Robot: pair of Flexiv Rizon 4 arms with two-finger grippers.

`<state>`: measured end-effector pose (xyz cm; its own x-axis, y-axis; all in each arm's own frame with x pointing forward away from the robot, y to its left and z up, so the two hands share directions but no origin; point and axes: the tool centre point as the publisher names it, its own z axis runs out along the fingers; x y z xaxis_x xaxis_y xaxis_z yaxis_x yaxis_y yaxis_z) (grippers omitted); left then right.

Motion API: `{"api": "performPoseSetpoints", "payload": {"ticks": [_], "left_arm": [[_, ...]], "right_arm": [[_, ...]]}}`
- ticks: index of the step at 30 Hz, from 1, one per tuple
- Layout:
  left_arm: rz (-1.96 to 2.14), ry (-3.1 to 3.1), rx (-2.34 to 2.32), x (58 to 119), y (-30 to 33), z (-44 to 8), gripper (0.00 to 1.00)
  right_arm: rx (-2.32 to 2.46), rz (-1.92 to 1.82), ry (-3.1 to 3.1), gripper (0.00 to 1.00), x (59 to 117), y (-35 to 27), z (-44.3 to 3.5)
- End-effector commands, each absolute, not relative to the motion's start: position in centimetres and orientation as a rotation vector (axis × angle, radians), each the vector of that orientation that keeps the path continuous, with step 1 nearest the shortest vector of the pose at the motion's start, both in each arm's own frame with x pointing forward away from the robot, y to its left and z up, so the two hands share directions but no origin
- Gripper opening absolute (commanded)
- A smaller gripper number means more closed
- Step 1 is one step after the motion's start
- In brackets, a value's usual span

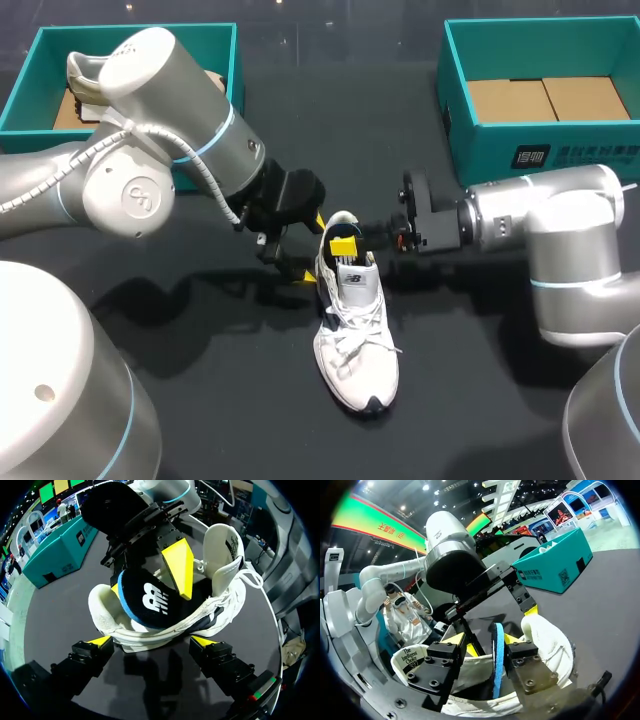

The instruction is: Take the shoe out of the shoebox, open the shoe tongue, remove and reinsert the insole, then place the shoe into the shoebox

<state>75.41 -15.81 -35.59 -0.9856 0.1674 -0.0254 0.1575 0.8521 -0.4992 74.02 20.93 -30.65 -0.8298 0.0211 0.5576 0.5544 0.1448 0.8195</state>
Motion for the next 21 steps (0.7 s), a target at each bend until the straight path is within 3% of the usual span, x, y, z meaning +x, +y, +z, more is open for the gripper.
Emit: {"api": "performPoseSetpoints", "payload": {"ticks": [1, 3, 4, 21], "left_arm": [[0.806, -3.005, -0.265, 75.4, -15.9, -35.7, 1.0], [0.806, -3.005, -0.265, 75.4, -15.9, -35.7, 1.0], [0.806, -3.005, -0.265, 75.4, -15.9, -35.7, 1.0], [0.806, -3.005, -0.265, 75.4, -15.9, -35.7, 1.0]], "right_arm": [[-0.544, -1.707, -2.037, 0.32, 74.7, 20.8, -29.6], [-0.541, -1.707, -2.039, 0.04, 74.9, 20.8, -29.6], [-0.541, -1.706, -2.037, 0.0, 74.9, 20.8, -29.6], [-0.676, -1.648, -1.949, 0.0, 72.8, 20.5, -33.3]]}}
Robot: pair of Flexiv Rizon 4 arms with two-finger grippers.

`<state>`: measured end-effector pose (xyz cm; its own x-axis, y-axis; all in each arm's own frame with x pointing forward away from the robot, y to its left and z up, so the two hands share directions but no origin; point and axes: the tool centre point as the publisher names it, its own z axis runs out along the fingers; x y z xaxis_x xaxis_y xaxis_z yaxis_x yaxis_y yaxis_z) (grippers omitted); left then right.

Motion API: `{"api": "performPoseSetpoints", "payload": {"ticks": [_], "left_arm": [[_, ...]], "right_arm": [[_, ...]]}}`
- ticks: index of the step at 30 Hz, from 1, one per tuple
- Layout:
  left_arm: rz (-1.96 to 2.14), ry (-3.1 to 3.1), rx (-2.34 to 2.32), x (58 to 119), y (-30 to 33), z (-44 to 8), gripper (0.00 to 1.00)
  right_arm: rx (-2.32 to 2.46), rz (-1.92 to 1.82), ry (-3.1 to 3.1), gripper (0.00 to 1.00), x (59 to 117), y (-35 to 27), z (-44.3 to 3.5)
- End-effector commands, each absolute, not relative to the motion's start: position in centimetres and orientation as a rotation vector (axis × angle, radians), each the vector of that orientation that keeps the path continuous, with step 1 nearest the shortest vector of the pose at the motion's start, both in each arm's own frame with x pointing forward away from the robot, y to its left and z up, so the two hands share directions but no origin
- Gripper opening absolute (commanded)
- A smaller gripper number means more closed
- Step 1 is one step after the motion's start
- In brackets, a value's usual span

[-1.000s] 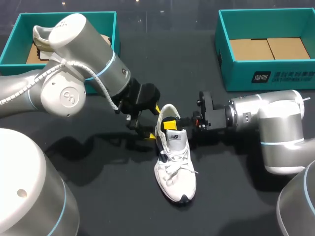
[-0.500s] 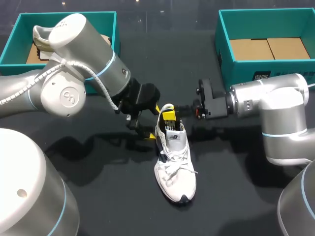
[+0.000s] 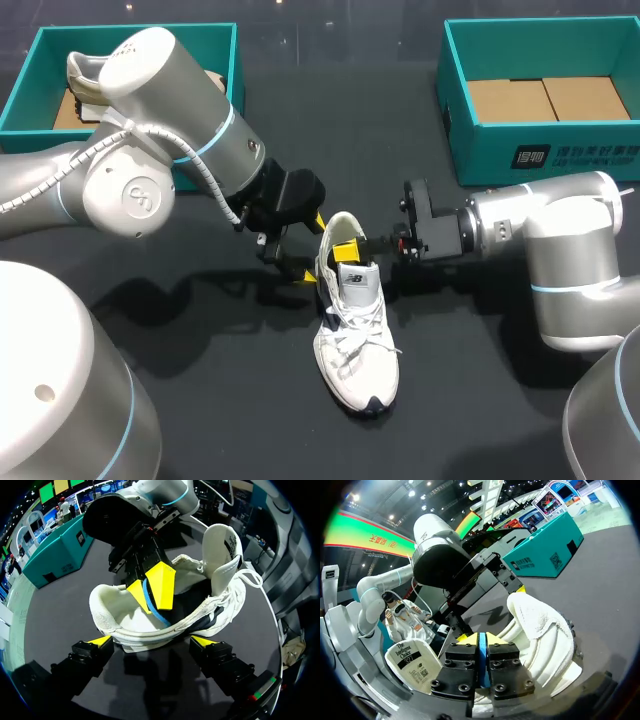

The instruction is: Take the shoe out of the shoebox, open the shoe tongue, remove and reinsert the insole, then place the shoe into the shoebox

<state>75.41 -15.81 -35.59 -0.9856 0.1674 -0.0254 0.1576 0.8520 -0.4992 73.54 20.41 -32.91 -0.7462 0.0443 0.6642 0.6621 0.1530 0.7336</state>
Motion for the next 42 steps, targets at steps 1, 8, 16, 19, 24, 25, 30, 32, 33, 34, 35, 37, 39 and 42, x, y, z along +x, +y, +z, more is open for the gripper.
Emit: {"api": "performPoseSetpoints", "payload": {"ticks": [1, 8, 16, 19, 24, 25, 30, 32, 33, 34, 35, 37, 39, 42], "left_arm": [[0.806, -3.005, -0.265, 75.4, -15.9, -35.7, 1.0], [0.806, -3.003, -0.287, 75.3, -15.6, -35.3, 1.0], [0.807, -3.002, -0.293, 75.4, -14.7, -34.6, 1.0], [0.806, -3.004, -0.286, 75.5, -14.4, -34.4, 1.0], [0.793, -3.01, -0.291, 75.6, -13.9, -34.2, 1.0], [0.787, -3.013, -0.293, 75.6, -13.8, -34.2, 1.0], [0.778, -3.002, -0.321, 75.7, -12.9, -33.3, 1.0], [0.765, -2.997, -0.341, 75.8, -12.4, -32.9, 1.0], [0.759, -2.997, -0.346, 75.9, -12.1, -32.7, 1.0], [0.745, -2.994, -0.359, 75.9, -11.7, -32.4, 1.0], [0.739, -2.99, -0.366, 75.9, -11.5, -32.2, 1.0], [0.723, -2.993, -0.373, 76.0, -11.0, -31.8, 1.0], [0.697, -2.996, -0.392, 76.1, -10.5, -31.5, 1.0], [0.66, -2.998, -0.421, 76.5, -9.2, -30.5, 1.0]], "right_arm": [[-0.668, -1.656, -1.958, 0.0, 72.7, 20.5, -33.1], [-0.62, -1.666, -2.03, 0.49, 73.5, 20.6, -30.7], [-0.611, -1.634, -2.11, 0.48, 73.7, 20.2, -29.3], [-0.626, -1.614, -2.14, 0.48, 73.8, 19.9, -28.7], [-0.654, -1.586, -2.178, 0.49, 74.1, 19.3, -28.2], [-0.661, -1.582, -2.182, 0.48, 74.3, 19.1, -28.1], [-0.699, -1.556, -2.206, 0.48, 75.2, 18.2, -27.7], [-0.718, -1.548, -2.206, 0.48, 75.8, 17.7, -27.7], [-0.729, -1.543, -2.209, 0.48, 76.0, 17.5, -27.6], [-0.745, -1.536, -2.215, 0.48, 76.3, 17.2, -27.4], [-0.76, -1.53, -2.222, 0.48, 76.6, 16.9, -27.4], [-0.789, -1.517, -2.232, 0.48, 77.1, 16.4, -27.2], [-0.818, -1.497, -2.236, 0.47, 77.7, 15.9, -27.0], [-0.888, -1.432, -2.255, 0.47, 78.2, 15.1, -26.8]]}}
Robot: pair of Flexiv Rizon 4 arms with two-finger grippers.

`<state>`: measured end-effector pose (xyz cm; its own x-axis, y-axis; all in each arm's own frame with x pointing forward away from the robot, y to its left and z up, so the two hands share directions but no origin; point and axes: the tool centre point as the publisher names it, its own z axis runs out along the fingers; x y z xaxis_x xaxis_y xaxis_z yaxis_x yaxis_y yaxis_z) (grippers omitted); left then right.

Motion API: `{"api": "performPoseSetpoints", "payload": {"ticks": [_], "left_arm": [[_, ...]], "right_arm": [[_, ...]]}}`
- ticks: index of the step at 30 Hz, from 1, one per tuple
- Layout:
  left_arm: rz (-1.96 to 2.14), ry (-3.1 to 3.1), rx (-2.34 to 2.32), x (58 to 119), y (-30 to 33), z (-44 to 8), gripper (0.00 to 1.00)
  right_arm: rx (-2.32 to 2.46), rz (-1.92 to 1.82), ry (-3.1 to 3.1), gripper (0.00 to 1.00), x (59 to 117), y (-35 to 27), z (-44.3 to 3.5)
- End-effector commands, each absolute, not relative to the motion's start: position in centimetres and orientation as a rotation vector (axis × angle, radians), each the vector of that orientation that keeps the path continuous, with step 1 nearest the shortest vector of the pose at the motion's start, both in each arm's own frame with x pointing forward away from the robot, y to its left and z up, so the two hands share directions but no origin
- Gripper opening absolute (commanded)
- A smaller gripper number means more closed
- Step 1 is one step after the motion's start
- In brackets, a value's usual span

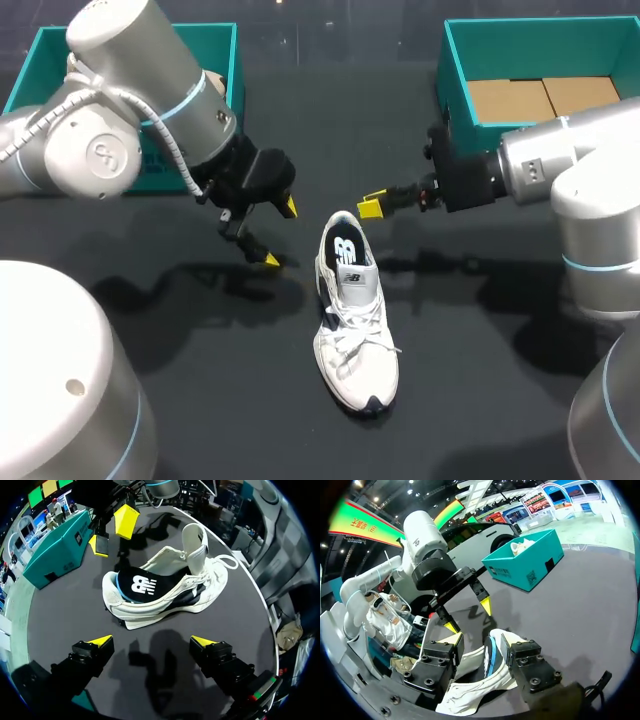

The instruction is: Take the shoe out of the shoebox, open the shoe tongue, remove and reinsert the insole, then place the shoe into the shoebox

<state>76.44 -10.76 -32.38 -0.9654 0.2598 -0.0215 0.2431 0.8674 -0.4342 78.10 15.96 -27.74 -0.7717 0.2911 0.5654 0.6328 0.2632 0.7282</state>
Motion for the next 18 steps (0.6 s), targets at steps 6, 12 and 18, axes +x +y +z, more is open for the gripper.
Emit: {"api": "performPoseSetpoints", "payload": {"ticks": [6, 12, 18], "left_arm": [[0.618, -2.983, -0.476, 77.6, -7.3, -29.2, 1.0], [0.576, -2.973, -0.523, 78.6, -6.0, -28.0, 1.0], [0.572, -2.97, -0.532, 79.4, -4.9, -26.8, 1.0]], "right_arm": [[-1.009, -1.301, -2.291, 0.46, 78.5, 13.2, -25.7], [-1.07, -1.075, -2.288, 0.42, 78.8, 11.9, -24.6], [-1.126, -0.83, -2.231, 0.43, 79.6, 10.0, -23.8]]}}
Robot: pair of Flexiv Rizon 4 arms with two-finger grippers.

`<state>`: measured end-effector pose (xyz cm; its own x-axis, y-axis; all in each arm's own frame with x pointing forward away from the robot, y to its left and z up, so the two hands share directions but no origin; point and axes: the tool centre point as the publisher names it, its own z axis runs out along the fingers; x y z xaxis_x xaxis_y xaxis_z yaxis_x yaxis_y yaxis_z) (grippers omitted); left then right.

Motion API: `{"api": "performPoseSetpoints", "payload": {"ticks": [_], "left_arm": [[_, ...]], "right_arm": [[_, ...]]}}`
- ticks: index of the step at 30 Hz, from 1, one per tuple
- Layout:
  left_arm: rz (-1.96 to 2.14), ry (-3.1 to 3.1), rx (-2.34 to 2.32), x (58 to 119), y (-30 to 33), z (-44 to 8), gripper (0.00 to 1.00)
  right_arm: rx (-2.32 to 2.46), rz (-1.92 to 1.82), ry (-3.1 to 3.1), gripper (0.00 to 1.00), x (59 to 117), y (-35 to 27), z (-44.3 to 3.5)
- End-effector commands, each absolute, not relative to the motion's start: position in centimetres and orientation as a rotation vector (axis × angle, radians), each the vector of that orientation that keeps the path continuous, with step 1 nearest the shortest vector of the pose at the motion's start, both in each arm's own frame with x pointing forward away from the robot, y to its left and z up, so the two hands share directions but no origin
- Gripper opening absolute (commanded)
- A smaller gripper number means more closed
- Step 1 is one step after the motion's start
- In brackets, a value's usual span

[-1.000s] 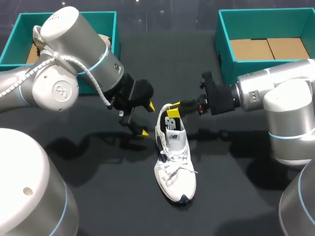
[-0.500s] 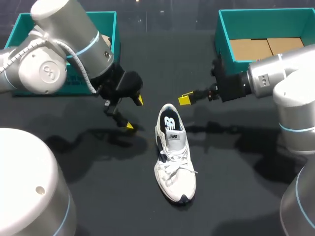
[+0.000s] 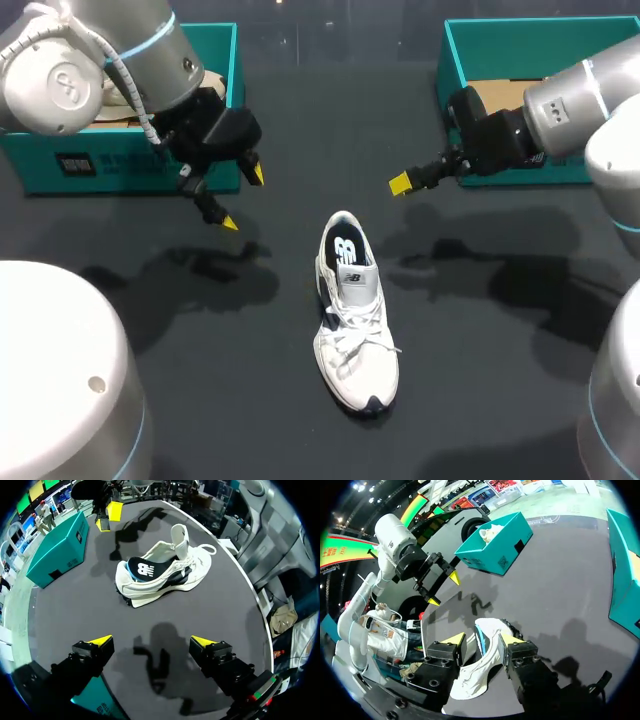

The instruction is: Take the shoe out of the shoebox, open the shoe tongue, remove and reinsert the insole, then place the shoe into the shoebox

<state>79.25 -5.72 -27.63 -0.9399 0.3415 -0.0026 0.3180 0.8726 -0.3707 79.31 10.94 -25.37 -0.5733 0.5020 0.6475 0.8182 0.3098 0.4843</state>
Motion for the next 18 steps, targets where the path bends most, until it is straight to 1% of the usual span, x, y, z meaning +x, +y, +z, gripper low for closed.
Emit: {"api": "performPoseSetpoints", "payload": {"ticks": [1, 6, 8, 9, 10, 11, 12, 18], "left_arm": [[0.567, -2.968, -0.536, 79.4, -4.6, -26.6, 1.0], [0.541, -2.929, -0.571, 79.5, -3.8, -26.0, 1.0], [0.541, -2.91, -0.59, 79.5, -3.5, -25.8, 1.0], [0.542, -2.908, -0.594, 79.6, -3.4, -25.6, 1.0], [0.542, -2.905, -0.596, 79.6, -3.3, -25.5, 1.0], [0.535, -2.897, -0.616, 79.6, -3.2, -25.4, 1.0], [0.527, -2.891, -0.634, 79.6, -3.1, -25.3, 1.0], [0.477, -2.852, -0.718, 79.7, -2.6, -24.8, 1.0]], "right_arm": [[-1.141, -0.787, -2.23, 0.43, 79.6, 10.1, -23.7], [-1.204, -0.563, -2.182, 0.44, 79.7, 10.1, -23.5], [-1.238, -0.508, -2.188, 0.43, 79.7, 10.1, -23.5], [-1.259, -0.495, -2.199, 0.41, 79.6, 10.0, -23.5], [-1.286, -0.48, -2.212, 0.3, 79.4, 10.0, -23.5], [-1.316, -0.464, -2.23, 0.11, 79.1, 10.0, -23.5], [-1.353, -0.453, -2.243, 0.0, 78.8, 10.0, -23.5], [-1.676, -0.33, -2.289, 0.0, 76.7, 10.5, -23.6]]}}
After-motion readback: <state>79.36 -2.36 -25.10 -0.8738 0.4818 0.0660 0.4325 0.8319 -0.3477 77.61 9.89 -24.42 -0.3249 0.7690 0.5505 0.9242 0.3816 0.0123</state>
